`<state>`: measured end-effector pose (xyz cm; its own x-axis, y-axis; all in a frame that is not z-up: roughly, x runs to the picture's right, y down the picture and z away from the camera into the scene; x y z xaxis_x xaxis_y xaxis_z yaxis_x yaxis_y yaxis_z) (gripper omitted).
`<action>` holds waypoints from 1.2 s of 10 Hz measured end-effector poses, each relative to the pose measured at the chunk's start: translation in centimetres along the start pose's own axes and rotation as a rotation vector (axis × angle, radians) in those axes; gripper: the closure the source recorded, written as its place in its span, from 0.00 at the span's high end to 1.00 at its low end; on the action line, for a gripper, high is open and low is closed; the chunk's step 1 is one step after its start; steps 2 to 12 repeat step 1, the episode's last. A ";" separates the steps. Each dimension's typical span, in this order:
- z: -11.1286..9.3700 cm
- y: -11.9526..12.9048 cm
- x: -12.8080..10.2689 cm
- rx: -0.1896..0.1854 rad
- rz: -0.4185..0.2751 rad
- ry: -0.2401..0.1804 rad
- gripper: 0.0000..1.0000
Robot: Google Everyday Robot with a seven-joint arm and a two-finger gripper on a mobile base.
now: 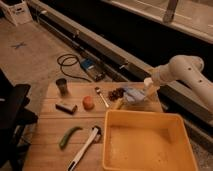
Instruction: Place towel in plastic cup
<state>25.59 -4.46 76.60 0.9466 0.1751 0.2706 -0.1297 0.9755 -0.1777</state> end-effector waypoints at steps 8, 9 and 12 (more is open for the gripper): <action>-1.8 -0.4 0.5 0.038 0.010 0.025 0.80; -1.8 -0.4 0.5 0.038 0.010 0.025 0.80; -1.8 -0.4 0.5 0.038 0.010 0.025 0.80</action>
